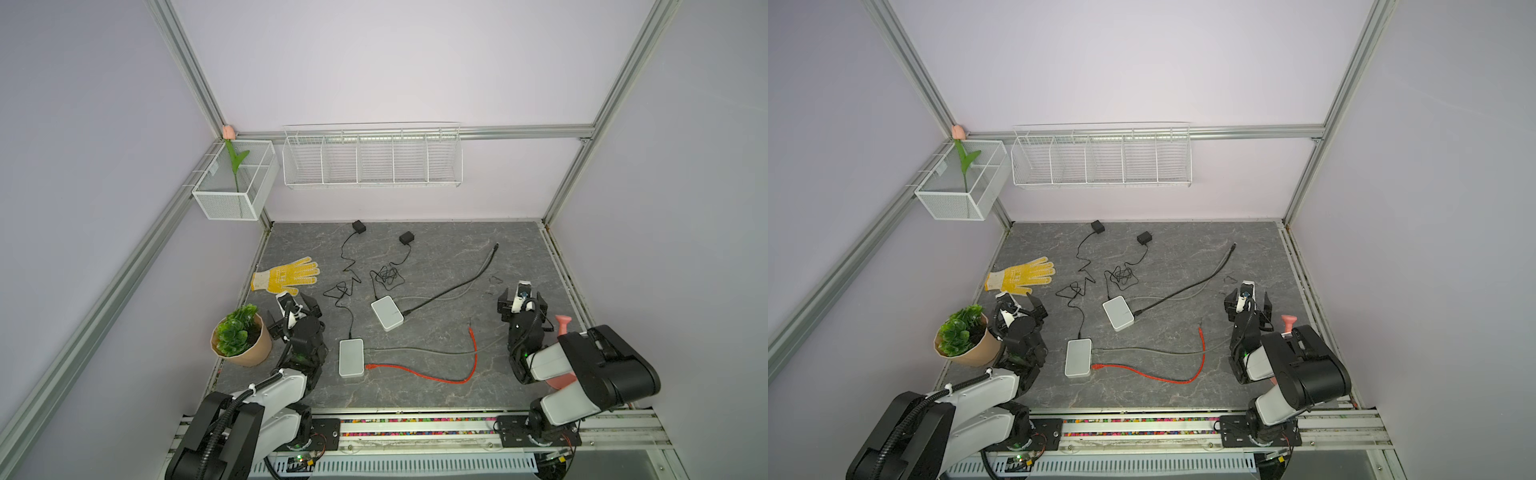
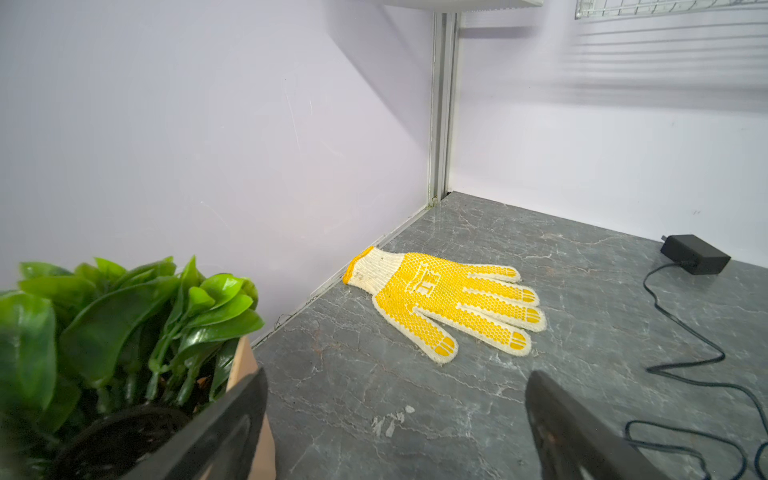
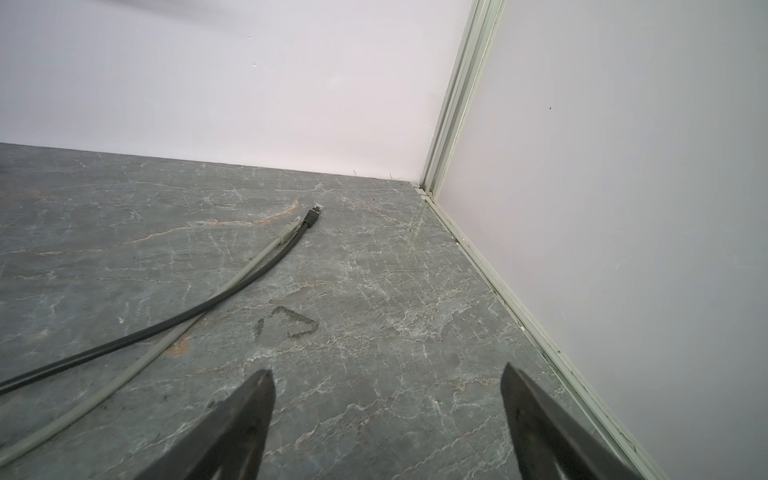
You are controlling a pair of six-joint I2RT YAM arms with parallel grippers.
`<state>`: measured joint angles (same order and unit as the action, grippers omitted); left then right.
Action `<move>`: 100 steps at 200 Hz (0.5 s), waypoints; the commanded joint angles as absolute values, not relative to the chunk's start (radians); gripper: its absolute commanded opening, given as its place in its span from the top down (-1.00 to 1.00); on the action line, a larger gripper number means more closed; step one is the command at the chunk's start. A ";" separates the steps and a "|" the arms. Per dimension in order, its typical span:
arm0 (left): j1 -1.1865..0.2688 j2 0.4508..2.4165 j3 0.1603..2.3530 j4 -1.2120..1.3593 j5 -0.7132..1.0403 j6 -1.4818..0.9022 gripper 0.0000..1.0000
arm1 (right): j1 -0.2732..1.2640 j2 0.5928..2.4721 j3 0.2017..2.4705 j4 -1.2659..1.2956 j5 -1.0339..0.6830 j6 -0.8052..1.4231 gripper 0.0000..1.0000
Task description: Insert the plug into the switch port
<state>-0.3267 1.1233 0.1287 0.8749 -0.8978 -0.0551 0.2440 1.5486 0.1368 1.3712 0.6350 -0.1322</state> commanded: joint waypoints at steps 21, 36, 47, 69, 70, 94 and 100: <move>-0.313 1.193 0.112 1.025 -0.894 -0.026 -0.92 | 0.251 1.534 0.129 1.434 0.629 -0.156 -0.77; -0.313 1.224 0.116 1.062 -0.891 -0.016 -0.92 | 0.255 1.540 0.134 1.434 0.629 -0.162 -0.77; -0.313 1.243 0.118 1.085 -0.890 -0.009 -0.92 | 0.256 1.542 0.136 1.434 0.632 -0.165 -0.78; -0.313 1.268 0.111 1.133 -0.888 0.000 -0.91 | 0.267 1.536 0.135 1.434 0.645 -0.176 -0.77; -0.312 1.267 0.111 1.135 -0.888 0.000 -0.91 | 0.268 1.534 0.135 1.434 0.647 -0.177 -0.77; -0.312 1.271 0.104 1.150 -0.869 0.006 -0.91 | 0.270 1.523 0.133 1.433 0.670 -0.170 -0.77; -0.313 1.274 0.105 1.152 -0.865 0.010 -0.91 | 0.270 1.531 0.139 1.432 0.670 -0.173 -0.77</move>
